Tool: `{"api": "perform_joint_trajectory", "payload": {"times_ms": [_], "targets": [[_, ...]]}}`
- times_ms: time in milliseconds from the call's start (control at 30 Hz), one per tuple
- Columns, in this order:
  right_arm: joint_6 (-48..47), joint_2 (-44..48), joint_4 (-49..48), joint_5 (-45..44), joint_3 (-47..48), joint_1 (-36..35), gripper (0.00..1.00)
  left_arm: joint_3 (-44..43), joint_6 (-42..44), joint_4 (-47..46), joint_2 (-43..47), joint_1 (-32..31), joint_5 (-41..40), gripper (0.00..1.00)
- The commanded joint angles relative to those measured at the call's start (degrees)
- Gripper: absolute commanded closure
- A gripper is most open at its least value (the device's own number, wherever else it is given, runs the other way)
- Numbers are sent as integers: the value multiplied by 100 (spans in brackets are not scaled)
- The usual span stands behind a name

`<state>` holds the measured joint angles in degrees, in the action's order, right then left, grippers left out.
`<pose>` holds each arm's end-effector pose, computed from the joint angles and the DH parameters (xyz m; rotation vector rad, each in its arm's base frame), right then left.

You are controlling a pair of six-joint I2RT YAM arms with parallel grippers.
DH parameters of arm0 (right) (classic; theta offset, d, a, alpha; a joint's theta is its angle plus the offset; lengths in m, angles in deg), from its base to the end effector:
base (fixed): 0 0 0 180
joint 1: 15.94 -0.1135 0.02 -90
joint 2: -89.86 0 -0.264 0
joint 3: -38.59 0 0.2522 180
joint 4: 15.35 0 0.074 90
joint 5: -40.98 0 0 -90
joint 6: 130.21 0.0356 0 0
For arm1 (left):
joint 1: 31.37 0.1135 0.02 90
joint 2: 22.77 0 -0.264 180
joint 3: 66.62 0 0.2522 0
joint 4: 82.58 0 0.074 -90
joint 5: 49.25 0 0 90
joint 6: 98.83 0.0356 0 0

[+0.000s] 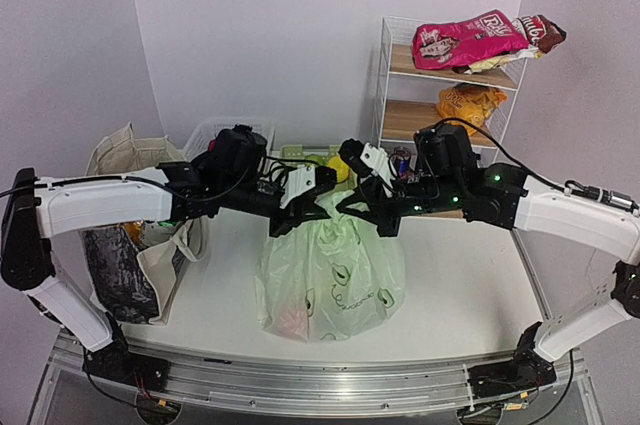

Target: Place the mixed food into the grocery bags and tie them

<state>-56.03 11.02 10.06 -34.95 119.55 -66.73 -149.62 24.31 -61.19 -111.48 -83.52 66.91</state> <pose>0.1960 0.2539 0.3389 -1.2425 1.5933 0.6353 0.2081 -0.2934 0.3041 1.5928 1.3022 -0.6725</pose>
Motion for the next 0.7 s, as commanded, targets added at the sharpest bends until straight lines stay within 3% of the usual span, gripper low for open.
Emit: {"api": "perform_joint_trajectory", "payload": {"times_ms": [0, 233, 433, 533, 667], "targets": [[1013, -9, 404, -152, 221, -71, 100, 575, 281, -2149, 593, -139, -1431, 100], [2731, -468, 810, 195, 603, -79, 100, 1459, 1098, -3502, 759, -340, -1759, 100], [4337, -822, 1035, 313, 932, -80, 100, 2242, 2650, -5899, 210, -379, -2441, 100], [4604, -805, 1033, 191, 932, -92, 100, 2172, 2938, -6107, -19, -370, -2562, 100], [3872, -585, 1032, -871, 644, -356, 100, 2283, 2926, -5959, -6, -375, -2783, 100]]}}
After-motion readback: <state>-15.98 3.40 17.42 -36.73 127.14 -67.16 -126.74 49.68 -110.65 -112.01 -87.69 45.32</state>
